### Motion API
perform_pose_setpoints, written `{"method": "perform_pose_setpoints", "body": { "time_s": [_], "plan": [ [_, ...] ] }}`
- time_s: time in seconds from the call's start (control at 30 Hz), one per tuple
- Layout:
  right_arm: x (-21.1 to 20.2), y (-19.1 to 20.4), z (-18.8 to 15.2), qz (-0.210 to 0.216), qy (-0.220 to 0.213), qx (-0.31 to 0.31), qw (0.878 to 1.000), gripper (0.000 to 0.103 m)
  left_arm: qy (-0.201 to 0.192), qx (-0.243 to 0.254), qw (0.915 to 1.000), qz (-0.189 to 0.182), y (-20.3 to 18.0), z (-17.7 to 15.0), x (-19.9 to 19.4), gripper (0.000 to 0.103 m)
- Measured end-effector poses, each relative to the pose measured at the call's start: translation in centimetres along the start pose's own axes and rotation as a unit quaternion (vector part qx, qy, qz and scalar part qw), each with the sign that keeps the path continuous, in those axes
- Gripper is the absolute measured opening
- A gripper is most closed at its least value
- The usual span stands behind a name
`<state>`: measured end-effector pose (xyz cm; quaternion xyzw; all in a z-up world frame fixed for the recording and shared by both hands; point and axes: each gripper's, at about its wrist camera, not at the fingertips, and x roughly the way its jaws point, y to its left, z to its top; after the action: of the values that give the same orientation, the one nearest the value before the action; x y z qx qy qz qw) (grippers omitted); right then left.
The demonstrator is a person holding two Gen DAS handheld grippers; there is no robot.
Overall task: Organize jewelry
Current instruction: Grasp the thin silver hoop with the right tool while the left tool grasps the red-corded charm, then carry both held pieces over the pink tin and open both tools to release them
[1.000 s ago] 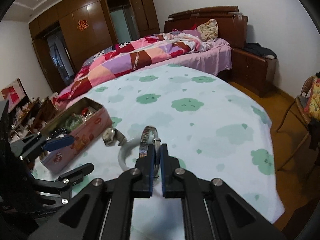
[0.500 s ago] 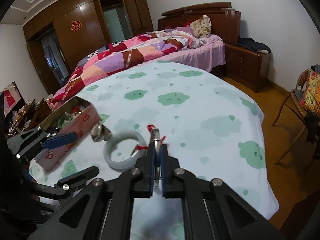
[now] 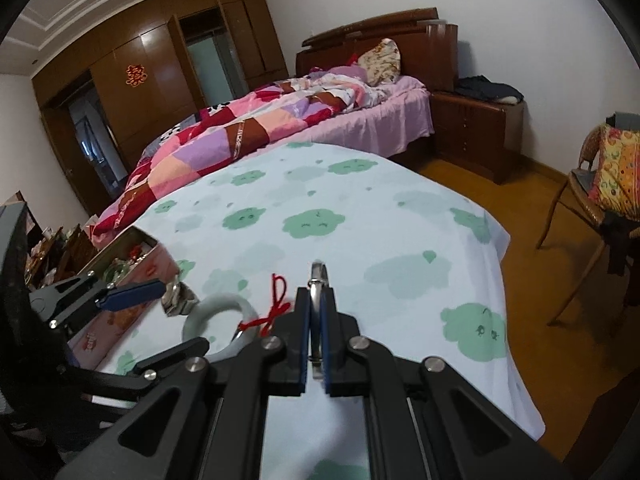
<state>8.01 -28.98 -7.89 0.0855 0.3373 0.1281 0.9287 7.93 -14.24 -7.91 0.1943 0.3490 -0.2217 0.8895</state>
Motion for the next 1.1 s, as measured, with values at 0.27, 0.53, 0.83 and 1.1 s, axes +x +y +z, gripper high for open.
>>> {"method": "perform_pose_setpoints", "body": {
  "time_s": [0.27, 0.53, 0.83, 1.1],
  "plan": [
    [-0.2, -1.3, 0.0, -0.009, -0.004, 0.011, 1.0, 0.006, 0.002, 0.038, 0.9993, -0.005, -2.0, 1.5, 1.4, 0.063],
    [-0.2, -0.9, 0.0, -0.005, -0.006, 0.004, 1.0, 0.006, 0.044, 0.067, 0.9967, -0.009, -2.9, 2.4, 4.2, 0.01],
    [-0.4, -0.5, -0.1, -0.002, -0.009, 0.002, 1.0, 0.006, 0.017, 0.015, 0.9993, -0.031, 0.3, 3.3, 0.7, 0.0],
    [-1.3, 1.2, 0.5, 0.003, -0.021, -0.015, 1.0, 0.006, -0.019, -0.025, 0.9994, -0.017, 4.3, 3.6, -3.8, 0.0]
  ]
}}
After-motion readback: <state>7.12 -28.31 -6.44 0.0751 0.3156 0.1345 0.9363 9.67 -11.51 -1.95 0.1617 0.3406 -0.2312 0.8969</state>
